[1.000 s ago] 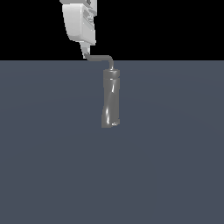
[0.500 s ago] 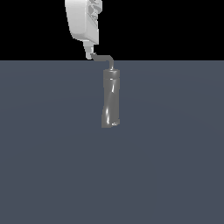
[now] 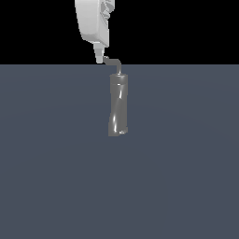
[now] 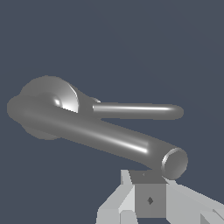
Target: Turn on the faucet by rotating a designated handle.
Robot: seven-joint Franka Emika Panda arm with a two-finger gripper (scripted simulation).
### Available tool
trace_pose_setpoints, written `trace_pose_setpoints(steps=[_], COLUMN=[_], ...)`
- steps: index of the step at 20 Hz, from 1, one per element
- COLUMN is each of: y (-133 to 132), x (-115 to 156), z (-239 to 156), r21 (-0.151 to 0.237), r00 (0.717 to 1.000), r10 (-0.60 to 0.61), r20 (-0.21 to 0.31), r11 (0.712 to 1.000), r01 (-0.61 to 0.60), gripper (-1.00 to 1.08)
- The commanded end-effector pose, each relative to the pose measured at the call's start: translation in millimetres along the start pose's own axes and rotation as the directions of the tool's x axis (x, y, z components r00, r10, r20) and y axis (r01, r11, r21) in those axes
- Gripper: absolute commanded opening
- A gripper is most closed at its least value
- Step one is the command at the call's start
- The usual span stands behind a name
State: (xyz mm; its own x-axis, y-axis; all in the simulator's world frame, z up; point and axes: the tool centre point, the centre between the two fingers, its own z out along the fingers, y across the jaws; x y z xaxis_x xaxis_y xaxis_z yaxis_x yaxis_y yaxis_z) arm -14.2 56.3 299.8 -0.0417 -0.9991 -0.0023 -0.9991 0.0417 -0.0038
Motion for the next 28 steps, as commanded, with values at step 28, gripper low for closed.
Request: trace_pose_setpoints(steps=[28], y=[-26], x=[110], z=[0], r21=[-0.004], r00=[1.0], r10=[0.005], r20=[-0.001], r11=[1.0], r01=[-0.005], gripper=[-1.0])
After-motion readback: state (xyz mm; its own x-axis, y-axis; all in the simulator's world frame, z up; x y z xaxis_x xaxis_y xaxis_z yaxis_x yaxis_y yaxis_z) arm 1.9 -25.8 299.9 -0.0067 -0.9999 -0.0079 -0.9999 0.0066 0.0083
